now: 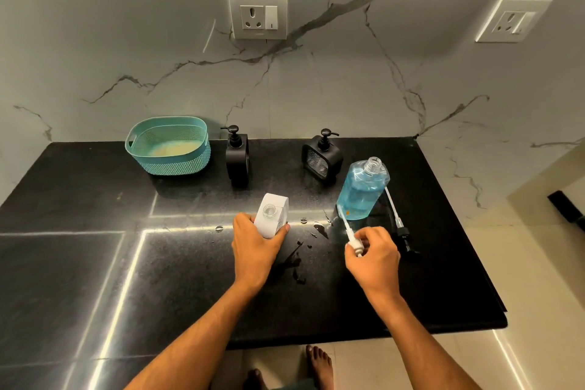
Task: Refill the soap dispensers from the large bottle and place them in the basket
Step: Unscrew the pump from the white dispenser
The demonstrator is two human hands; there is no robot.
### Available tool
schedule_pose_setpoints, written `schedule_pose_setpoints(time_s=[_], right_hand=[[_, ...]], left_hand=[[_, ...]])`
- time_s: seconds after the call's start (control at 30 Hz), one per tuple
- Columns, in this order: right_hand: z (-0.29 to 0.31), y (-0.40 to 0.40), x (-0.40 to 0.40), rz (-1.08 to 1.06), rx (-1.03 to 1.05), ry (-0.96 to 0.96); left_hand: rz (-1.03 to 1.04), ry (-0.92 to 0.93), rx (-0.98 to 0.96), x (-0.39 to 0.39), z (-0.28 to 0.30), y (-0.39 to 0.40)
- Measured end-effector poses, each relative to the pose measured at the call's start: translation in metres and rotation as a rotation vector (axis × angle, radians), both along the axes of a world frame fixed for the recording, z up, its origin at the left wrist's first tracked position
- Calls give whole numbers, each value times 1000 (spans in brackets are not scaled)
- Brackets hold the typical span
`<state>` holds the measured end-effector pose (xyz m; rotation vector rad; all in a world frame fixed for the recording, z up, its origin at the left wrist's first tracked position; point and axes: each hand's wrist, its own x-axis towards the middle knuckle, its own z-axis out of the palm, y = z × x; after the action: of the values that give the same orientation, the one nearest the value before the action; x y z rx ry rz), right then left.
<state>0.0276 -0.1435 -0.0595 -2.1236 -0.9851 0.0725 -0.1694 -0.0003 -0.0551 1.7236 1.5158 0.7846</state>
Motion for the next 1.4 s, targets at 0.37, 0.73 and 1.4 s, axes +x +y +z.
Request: schedule_pose_setpoints(time_s=[0.37, 0.73, 1.4], right_hand=[[-33, -23, 3, -39, -129, 10], [-26, -9, 3, -59, -321, 61], [-19, 1, 5, -79, -386, 42]], left_hand=[[-22, 9, 10, 4, 2, -11], [-75, 11, -3, 5, 1, -11], [-233, -45, -58, 3, -10, -10]])
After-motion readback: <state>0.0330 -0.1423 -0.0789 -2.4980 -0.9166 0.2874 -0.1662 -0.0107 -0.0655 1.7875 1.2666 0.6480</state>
